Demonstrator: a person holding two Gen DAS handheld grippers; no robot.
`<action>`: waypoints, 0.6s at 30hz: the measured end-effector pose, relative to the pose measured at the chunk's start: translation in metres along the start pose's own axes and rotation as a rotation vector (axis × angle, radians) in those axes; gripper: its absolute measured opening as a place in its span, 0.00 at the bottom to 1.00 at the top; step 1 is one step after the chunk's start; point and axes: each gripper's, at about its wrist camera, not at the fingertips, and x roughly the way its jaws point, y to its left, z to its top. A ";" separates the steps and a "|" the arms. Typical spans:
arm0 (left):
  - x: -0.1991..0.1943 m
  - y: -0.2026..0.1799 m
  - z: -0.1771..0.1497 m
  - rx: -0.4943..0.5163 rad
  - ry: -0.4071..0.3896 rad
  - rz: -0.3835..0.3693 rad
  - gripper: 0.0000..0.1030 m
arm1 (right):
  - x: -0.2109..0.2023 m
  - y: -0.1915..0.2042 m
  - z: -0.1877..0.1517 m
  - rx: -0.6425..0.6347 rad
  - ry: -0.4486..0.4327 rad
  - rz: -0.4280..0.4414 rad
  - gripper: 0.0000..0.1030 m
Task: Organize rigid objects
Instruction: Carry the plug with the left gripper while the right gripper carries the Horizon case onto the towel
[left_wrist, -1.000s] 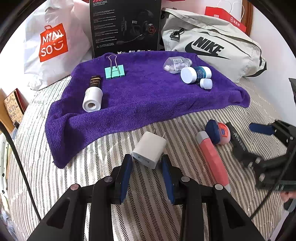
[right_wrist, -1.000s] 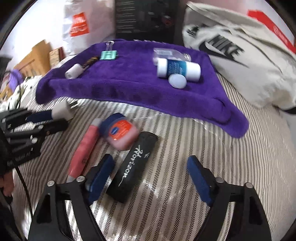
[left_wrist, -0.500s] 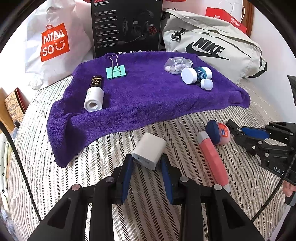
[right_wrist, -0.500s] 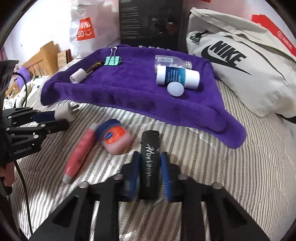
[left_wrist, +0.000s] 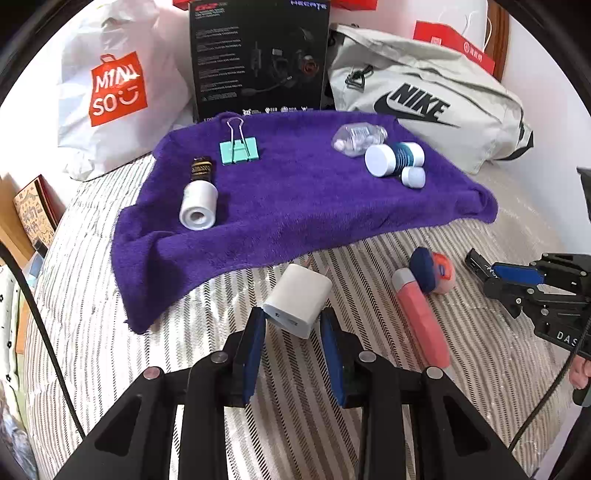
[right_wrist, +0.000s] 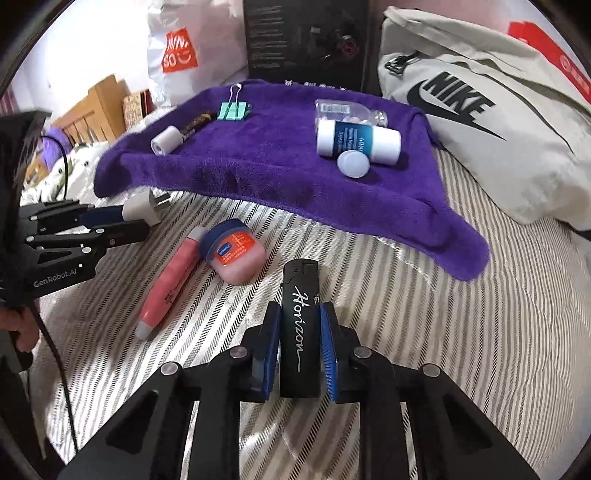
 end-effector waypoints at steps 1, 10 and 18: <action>-0.003 0.002 0.000 -0.009 -0.005 -0.006 0.29 | -0.002 -0.003 -0.002 0.006 0.005 0.008 0.21; -0.024 0.003 0.011 -0.015 -0.042 -0.008 0.29 | -0.021 -0.014 0.000 0.021 -0.020 0.037 0.21; -0.027 0.005 0.034 -0.016 -0.067 -0.016 0.29 | -0.031 -0.011 0.025 -0.003 -0.056 0.086 0.21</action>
